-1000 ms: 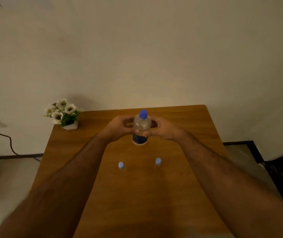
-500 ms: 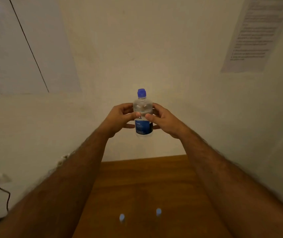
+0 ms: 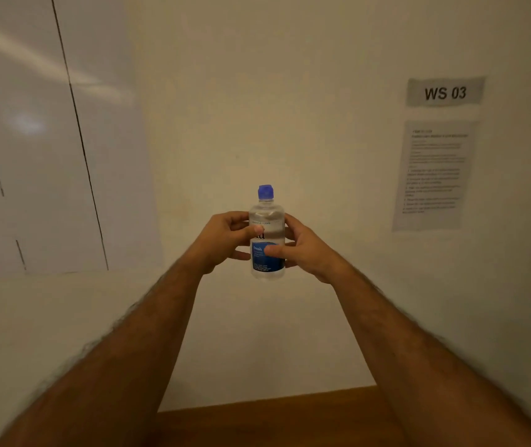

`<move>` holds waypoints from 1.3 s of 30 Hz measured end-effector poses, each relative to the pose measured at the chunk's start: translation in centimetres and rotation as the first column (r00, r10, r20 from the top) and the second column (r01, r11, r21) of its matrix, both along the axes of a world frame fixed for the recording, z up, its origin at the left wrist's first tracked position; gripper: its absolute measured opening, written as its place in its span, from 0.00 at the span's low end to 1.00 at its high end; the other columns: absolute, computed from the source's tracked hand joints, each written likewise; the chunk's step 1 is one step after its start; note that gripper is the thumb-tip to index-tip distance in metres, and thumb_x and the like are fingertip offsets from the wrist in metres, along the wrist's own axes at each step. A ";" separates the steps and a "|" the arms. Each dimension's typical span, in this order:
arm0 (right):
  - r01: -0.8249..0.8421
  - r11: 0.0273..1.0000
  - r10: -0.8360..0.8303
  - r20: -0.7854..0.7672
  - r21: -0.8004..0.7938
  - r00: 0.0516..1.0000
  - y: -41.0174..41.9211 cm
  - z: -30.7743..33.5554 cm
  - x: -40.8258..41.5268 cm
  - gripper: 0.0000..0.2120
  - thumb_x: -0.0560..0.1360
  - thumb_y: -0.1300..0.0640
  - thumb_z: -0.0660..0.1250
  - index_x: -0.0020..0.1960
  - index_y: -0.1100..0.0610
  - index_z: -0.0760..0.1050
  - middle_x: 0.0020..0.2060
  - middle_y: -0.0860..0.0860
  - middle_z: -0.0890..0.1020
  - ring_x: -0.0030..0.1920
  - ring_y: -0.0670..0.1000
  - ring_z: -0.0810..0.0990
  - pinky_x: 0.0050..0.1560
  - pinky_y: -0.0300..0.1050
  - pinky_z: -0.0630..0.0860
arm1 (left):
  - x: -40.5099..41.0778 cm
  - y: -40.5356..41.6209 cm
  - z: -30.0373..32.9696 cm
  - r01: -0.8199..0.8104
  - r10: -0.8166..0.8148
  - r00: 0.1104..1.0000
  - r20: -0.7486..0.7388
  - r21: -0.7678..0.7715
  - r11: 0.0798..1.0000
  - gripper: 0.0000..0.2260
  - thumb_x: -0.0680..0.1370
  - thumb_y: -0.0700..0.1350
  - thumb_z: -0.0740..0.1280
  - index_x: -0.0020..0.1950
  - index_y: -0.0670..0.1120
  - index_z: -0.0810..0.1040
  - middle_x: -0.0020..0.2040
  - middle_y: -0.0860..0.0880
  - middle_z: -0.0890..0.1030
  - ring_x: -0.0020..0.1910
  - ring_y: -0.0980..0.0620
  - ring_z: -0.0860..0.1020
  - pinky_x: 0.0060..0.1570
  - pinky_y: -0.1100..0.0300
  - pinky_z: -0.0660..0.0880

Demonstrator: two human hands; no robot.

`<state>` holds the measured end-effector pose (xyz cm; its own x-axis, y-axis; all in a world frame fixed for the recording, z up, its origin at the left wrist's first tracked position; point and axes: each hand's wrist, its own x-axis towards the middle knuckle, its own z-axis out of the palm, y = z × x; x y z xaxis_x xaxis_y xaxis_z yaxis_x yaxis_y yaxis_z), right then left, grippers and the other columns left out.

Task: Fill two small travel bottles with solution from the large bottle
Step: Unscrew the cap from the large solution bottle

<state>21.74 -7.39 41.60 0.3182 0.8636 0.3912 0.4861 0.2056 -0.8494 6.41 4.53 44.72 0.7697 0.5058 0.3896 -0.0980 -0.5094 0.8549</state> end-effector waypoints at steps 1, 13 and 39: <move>-0.001 1.000 0.001 0.007 0.000 1.000 0.1 0.5 0.0 0.37 0.72 0.54 0.74 0.75 0.44 0.60 0.66 0.47 0.75 0.57 0.52 0.81 0.51 0.53 0.82 | 0.0 -0.1 0.5 -0.002 0.002 1.000 0.005 0.002 1.000 0.19 0.77 0.45 0.69 0.67 0.45 0.75 0.54 0.48 0.84 0.50 0.50 0.84 0.46 0.50 0.82; 0.046 0.991 -0.046 0.004 0.124 0.999 0.3 4.0 -0.3 0.35 0.71 0.55 0.75 0.73 0.45 0.62 0.64 0.50 0.76 0.56 0.54 0.81 0.50 0.55 0.82 | -0.1 -0.4 4.6 -0.026 0.023 0.999 0.041 0.058 0.998 0.19 0.76 0.46 0.70 0.66 0.45 0.75 0.53 0.48 0.84 0.48 0.51 0.84 0.41 0.55 0.82; 0.114 0.983 -0.117 0.010 0.143 0.993 0.4 6.2 -0.8 0.33 0.70 0.57 0.76 0.69 0.46 0.64 0.65 0.51 0.75 0.61 0.57 0.77 0.57 0.59 0.79 | 1.6 -3.4 16.7 -0.141 0.239 0.966 -0.101 0.569 0.811 0.17 0.78 0.49 0.68 0.64 0.45 0.77 0.59 0.46 0.80 0.53 0.50 0.78 0.41 0.61 0.77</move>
